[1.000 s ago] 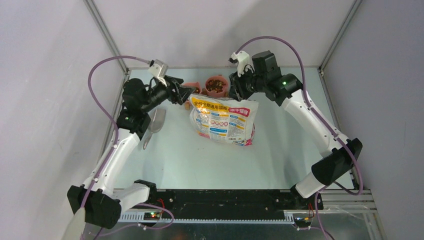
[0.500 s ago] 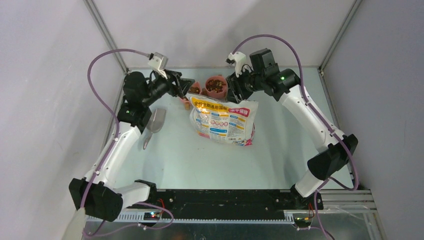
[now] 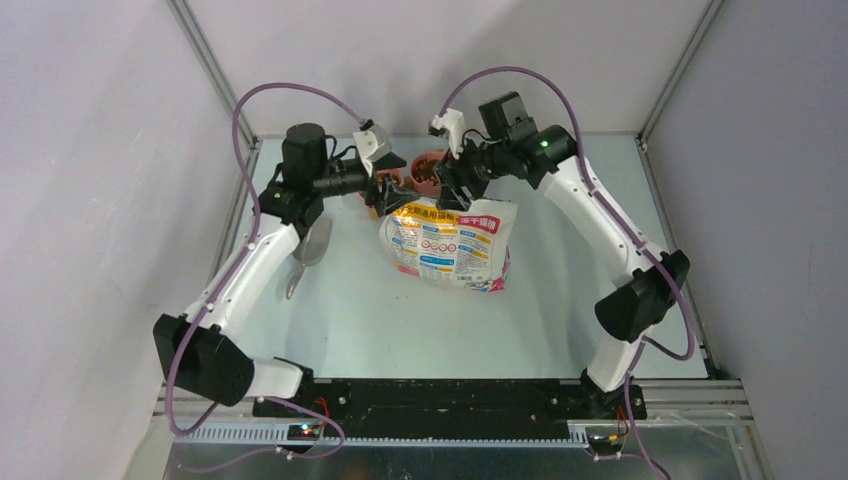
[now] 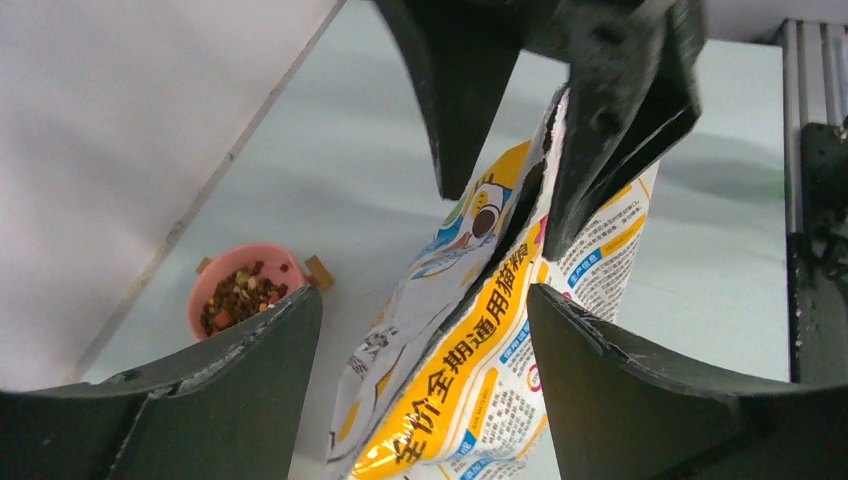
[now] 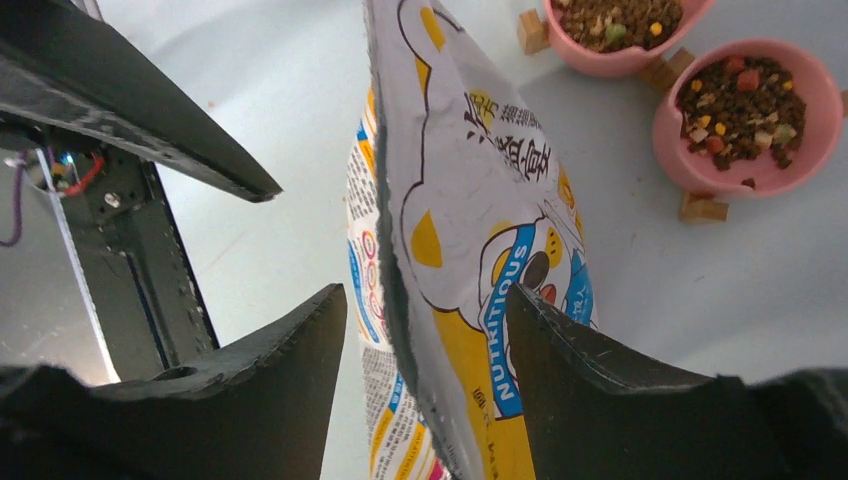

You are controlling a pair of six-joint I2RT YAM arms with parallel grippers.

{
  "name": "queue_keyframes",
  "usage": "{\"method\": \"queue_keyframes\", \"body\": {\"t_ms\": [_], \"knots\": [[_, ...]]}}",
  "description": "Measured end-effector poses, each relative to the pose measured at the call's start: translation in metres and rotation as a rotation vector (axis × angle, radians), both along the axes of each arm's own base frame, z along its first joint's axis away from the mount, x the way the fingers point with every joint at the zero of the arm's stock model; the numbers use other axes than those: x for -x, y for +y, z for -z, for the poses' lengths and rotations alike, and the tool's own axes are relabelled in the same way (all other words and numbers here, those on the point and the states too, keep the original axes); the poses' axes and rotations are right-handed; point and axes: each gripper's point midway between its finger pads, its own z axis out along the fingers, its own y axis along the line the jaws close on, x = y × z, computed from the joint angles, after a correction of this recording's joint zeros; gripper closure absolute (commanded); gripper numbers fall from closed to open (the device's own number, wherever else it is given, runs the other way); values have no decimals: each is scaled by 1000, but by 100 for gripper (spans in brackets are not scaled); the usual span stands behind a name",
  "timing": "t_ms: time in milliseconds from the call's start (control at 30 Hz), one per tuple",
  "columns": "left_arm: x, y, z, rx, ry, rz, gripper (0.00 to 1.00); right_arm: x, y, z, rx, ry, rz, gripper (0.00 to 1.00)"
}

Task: Serve the pet food
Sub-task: Close the pet food bag at the center of the board.

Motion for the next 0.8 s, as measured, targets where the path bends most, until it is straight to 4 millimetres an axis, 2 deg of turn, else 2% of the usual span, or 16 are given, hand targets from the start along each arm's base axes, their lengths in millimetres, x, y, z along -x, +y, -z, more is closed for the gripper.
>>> {"method": "queue_keyframes", "body": {"t_ms": [133,267,467,533,800], "knots": [[-1,-5,2,-52,-66,89,18,-1,1,20,63,6,-47,44],[-3,-8,8,-95,-106,146,18,6,2,29,106,-1,-91,58],[-10,-10,26,-135,-111,179,22,14,9,32,137,-79,-127,95],[-12,-11,33,-142,-100,186,22,12,8,31,142,-118,-119,100],[-10,-17,54,-183,-82,224,21,7,3,27,147,-213,-73,100]]}}
